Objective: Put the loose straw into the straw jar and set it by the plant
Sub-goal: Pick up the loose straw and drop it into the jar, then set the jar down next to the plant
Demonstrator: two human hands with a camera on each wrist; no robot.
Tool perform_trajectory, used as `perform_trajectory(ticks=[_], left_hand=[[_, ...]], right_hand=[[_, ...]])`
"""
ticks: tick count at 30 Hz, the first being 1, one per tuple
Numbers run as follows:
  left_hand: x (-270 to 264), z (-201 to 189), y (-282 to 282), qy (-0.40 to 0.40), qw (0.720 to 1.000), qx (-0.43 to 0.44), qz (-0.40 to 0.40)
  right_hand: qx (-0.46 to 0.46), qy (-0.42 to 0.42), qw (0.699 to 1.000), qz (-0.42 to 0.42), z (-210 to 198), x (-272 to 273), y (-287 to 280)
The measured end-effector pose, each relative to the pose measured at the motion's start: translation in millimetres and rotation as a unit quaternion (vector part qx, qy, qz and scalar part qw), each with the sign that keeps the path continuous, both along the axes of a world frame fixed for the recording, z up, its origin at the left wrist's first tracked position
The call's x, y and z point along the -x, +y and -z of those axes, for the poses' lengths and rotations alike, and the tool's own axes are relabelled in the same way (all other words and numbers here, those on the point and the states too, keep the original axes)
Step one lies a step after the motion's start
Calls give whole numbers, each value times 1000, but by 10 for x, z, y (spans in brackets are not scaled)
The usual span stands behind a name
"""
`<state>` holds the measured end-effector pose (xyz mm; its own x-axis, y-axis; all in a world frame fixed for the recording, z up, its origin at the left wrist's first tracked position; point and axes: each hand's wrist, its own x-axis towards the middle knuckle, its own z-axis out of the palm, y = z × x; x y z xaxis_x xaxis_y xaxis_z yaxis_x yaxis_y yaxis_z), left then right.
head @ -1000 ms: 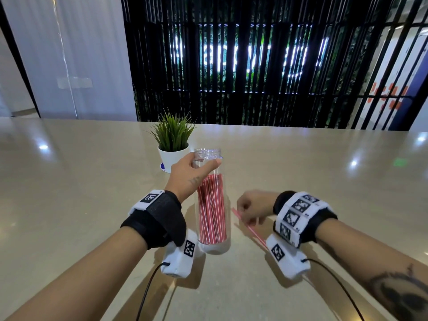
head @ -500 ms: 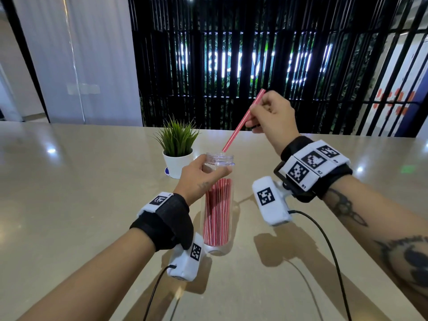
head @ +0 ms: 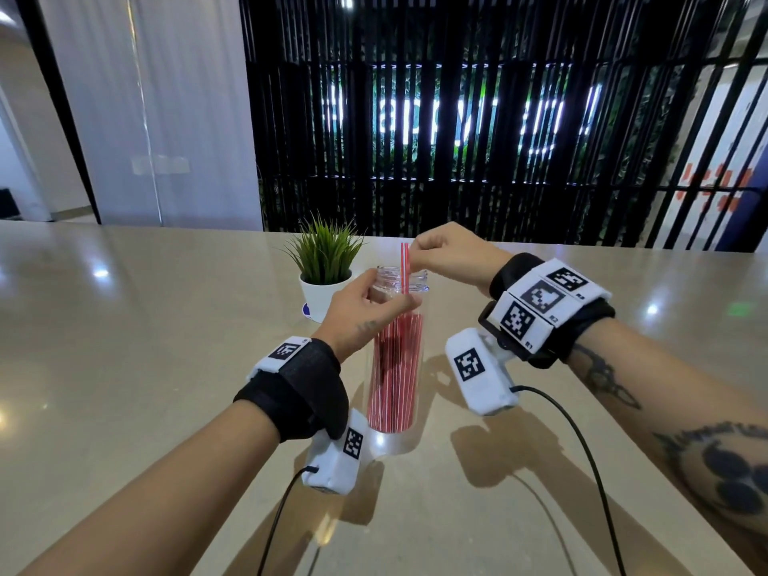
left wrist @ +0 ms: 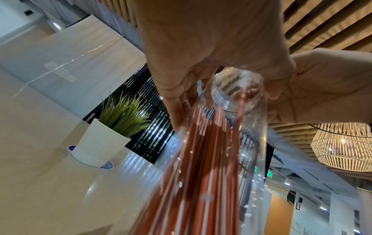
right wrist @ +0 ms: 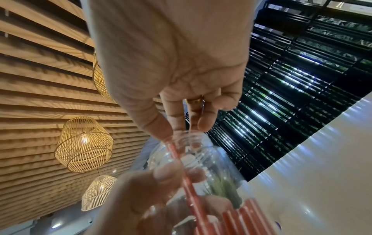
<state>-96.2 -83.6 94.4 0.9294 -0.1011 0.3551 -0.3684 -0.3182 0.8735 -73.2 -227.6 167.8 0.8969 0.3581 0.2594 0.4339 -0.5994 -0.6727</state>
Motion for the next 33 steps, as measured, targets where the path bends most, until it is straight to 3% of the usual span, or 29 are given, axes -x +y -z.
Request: perform_trajectory(ticks=[4,11,15,17,24,28,33], left_hand=[[22,-18,-12,4,1000,2,8],[-10,-6,-8,27,999,-1,22],[-18,-12,-35,52,998,7,46],[-26,-19,-62,61,997,1,55],[-8,20,-77,92,992,1,89],[-1,59,-15,116,991,9,71],[-7,201,190,210,977,4,19]], right_hand=[[-7,-1,1000,24,-7,29,-41],[-136,-48,985,92,238,125,-184],[-104,124,987,7,587,378,-239],[-90,155,983,-31,718,460,-213],[-145,123,982,3,1079,491,-124],[-163,99,982,11,1057,430,-64],[-158,60,985,37,886,182,-6]])
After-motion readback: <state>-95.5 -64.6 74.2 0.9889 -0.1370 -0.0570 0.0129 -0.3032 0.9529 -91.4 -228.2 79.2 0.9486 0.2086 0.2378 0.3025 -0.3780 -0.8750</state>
